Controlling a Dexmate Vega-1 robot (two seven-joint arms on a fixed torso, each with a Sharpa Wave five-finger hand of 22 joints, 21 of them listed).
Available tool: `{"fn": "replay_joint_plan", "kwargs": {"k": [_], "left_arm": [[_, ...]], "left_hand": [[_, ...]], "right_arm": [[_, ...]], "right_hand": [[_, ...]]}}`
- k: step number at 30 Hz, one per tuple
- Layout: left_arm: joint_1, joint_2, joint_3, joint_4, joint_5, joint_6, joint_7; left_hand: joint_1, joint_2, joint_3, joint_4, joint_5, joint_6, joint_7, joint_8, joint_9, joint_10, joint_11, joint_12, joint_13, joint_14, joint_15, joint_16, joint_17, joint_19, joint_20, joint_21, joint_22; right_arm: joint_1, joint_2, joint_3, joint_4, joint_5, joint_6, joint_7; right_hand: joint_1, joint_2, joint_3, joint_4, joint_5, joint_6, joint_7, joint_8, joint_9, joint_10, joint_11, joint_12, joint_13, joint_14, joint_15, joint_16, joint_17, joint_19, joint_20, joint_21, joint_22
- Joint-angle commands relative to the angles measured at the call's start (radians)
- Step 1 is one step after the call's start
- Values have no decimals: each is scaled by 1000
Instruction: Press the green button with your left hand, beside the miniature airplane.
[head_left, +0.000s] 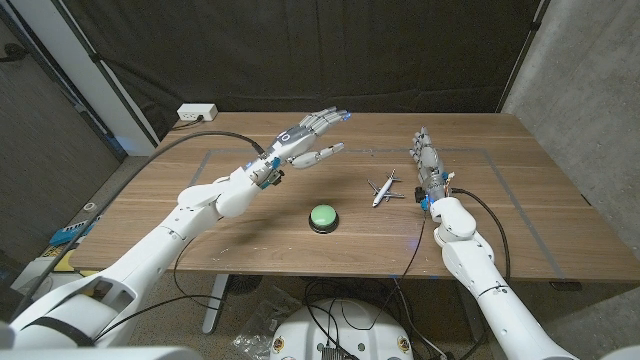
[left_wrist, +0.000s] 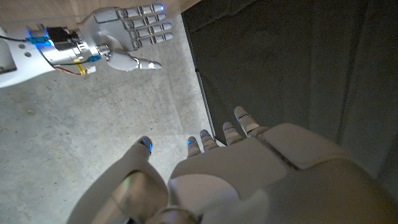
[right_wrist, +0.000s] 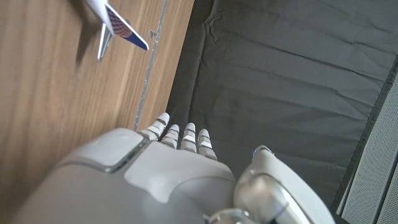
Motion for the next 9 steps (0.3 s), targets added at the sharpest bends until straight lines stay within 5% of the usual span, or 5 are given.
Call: {"fn": "replay_joint_plan", "kwargs": {"k": [1, 9], "left_arm": [[-6, -99, -96, 129, -181, -76, -55], [-70, -152, -117, 313, -312, -139, -174]], "left_hand": [[4, 8, 6, -5, 4, 10, -3, 3, 0, 8, 0, 0, 2, 7, -58, 0, 0, -39, 8, 6, 1], [11, 6, 8, -6, 2, 5, -4, -8, -1, -10, 9, -17, 3, 0, -45, -10, 1, -44, 17, 1, 1]], "right_arm": [[19, 1, -13, -11, -26, -50, -15], [22, 23, -23, -13, -45, -88, -50]], "right_hand": [[-2, -5, 6, 3, -1, 10, 1, 6, 2, 3, -3, 3, 3, 5, 2, 4, 3, 6, 2, -2, 3], [-2, -5, 7, 3, -1, 6, 0, 3, 2, -4, -4, 0, 3, 6, 2, 3, 3, 7, 2, -4, 3]]}}
